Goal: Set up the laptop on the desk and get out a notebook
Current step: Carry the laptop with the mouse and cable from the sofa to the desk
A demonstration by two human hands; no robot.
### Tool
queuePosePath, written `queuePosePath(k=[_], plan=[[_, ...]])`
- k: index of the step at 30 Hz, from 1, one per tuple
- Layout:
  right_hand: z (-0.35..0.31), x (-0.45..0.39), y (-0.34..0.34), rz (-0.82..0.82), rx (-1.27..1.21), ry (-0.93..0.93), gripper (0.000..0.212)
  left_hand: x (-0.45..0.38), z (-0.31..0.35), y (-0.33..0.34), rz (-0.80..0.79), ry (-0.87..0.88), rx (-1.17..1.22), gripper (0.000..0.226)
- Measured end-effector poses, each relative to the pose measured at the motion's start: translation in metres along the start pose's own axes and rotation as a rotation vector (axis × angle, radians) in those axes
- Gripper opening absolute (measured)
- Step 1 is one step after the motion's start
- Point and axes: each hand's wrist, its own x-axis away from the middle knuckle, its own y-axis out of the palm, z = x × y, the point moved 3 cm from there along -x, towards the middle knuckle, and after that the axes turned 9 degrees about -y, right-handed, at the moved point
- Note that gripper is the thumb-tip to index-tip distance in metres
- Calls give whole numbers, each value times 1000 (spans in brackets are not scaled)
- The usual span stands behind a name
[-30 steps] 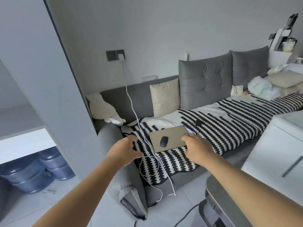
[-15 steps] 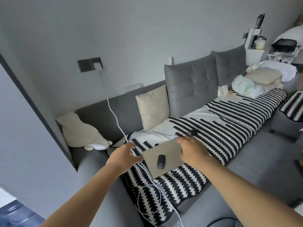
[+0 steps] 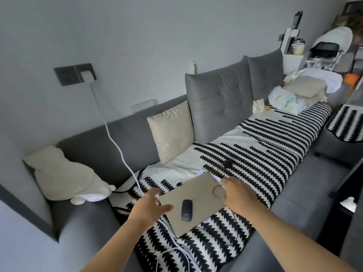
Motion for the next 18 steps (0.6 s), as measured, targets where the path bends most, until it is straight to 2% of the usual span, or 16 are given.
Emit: queuePosePath(k=[4, 6, 11, 18], plan=[[25, -47, 25, 1, -36, 36, 28, -57, -1, 17, -10, -71, 177, 78], [43, -71, 41, 7, -73, 59, 26, -86, -1, 28, 13, -92, 216, 82], [87, -123, 83, 10, -131, 106, 40, -156, -1, 60, 60, -148, 331, 85], [146, -174, 140, 11, -129, 184, 33, -237, -27, 115, 79, -258, 414, 92]])
